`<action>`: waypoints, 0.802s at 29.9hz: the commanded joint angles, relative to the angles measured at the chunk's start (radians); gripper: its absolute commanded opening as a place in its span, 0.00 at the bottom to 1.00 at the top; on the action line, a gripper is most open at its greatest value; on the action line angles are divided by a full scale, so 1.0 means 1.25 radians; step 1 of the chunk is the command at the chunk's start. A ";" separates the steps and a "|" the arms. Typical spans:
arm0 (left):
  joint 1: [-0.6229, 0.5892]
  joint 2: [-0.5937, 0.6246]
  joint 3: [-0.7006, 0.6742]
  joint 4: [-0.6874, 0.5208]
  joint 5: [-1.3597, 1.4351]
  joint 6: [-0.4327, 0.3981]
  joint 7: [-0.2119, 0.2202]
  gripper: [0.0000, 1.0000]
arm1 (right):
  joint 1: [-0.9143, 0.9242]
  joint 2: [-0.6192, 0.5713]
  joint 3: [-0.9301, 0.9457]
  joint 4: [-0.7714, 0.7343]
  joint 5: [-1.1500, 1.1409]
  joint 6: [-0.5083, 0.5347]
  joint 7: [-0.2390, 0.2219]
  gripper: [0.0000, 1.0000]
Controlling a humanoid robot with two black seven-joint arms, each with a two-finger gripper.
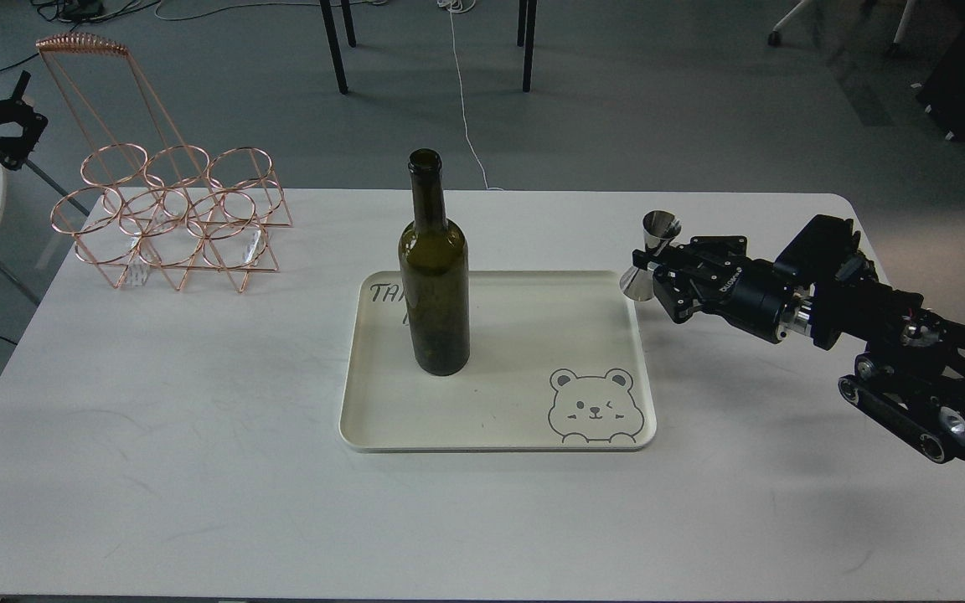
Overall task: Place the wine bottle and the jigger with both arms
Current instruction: 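Close the right gripper on the jigger and lift it, then carry the jigger off the tray and set it on the table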
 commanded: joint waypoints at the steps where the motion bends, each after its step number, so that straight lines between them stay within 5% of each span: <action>1: 0.000 0.001 0.000 -0.003 0.001 0.000 0.000 0.99 | -0.039 -0.054 0.004 -0.006 0.066 -0.038 0.000 0.01; 9: 0.000 0.002 0.000 -0.008 0.001 0.000 0.000 0.99 | -0.144 -0.107 0.004 -0.047 0.118 -0.142 0.000 0.01; 24: 0.000 0.013 0.001 -0.008 0.001 0.000 0.001 0.99 | -0.206 -0.098 -0.003 -0.076 0.158 -0.145 0.000 0.06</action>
